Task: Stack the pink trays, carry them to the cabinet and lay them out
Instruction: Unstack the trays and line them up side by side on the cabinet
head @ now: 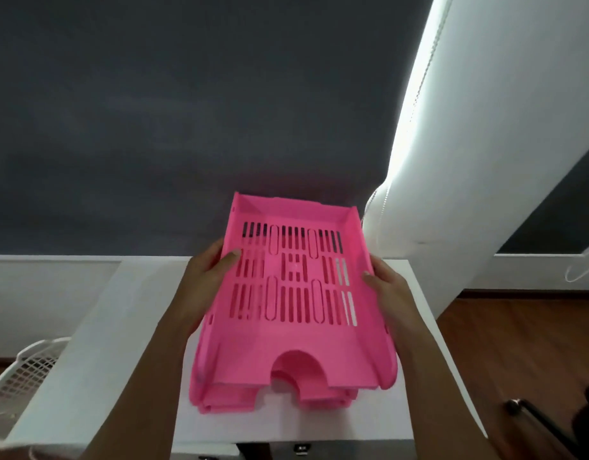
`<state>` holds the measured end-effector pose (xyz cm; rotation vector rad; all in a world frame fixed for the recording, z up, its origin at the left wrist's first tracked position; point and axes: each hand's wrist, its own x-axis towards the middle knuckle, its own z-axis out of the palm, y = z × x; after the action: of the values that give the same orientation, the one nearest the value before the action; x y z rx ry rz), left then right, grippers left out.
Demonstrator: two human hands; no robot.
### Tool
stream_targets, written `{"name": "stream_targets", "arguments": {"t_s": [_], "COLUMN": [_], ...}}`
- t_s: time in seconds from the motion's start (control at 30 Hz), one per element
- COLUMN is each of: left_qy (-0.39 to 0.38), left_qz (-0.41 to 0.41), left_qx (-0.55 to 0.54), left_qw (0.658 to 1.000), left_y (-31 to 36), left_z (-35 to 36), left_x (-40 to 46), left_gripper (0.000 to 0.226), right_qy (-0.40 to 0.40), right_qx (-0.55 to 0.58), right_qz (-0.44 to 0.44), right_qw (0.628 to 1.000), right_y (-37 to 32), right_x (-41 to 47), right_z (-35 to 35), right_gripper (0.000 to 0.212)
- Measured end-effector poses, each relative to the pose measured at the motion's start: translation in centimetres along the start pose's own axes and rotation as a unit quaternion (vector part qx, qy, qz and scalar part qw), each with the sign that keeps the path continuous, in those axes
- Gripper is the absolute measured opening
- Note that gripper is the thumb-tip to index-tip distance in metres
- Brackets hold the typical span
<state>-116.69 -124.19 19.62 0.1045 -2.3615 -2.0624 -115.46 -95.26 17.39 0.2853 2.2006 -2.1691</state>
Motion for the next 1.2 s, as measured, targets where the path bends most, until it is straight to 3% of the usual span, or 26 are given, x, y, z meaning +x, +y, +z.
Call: {"name": "stream_targets", "arguments": {"t_s": [0.17, 0.27, 0.33, 0.6, 0.93, 1.2], "left_qy": [-0.024, -0.024, -0.038, -0.046, 0.023, 0.009], "left_qz": [0.011, -0.009, -0.036, -0.159, -0.231, -0.237], "left_qx": [0.017, 0.056, 0.075, 0.089, 0.149, 0.149], "left_qw": [1.000, 0.998, 0.996, 0.982, 0.961, 0.960], "left_y": [1.8, 1.7, 1.3, -2.0, -4.4, -6.6], "left_z": [8.5, 14.7, 18.7, 28.3, 29.3, 30.0], "left_x": [-0.4, -0.9, -1.5, -4.4, -5.4, -7.3], "left_gripper": [0.035, 0.074, 0.086, 0.079, 0.072, 0.060], "right_qy": [0.034, 0.058, 0.074, 0.081, 0.040, -0.005], "right_qx": [0.030, 0.032, 0.014, -0.040, -0.037, -0.056], "right_qz": [0.001, 0.031, 0.055, 0.122, 0.175, 0.167], "right_qw": [0.999, 0.997, 0.996, 0.988, 0.983, 0.984], "right_y": [-0.5, 0.4, 1.2, 4.9, 8.1, 7.4], "right_x": [0.1, 0.1, -0.2, -1.8, -1.3, -2.1], "right_z": [-8.5, -14.8, -18.6, -25.7, -24.8, -28.1], "right_gripper": [0.040, 0.039, 0.040, 0.048, 0.046, 0.048]}}
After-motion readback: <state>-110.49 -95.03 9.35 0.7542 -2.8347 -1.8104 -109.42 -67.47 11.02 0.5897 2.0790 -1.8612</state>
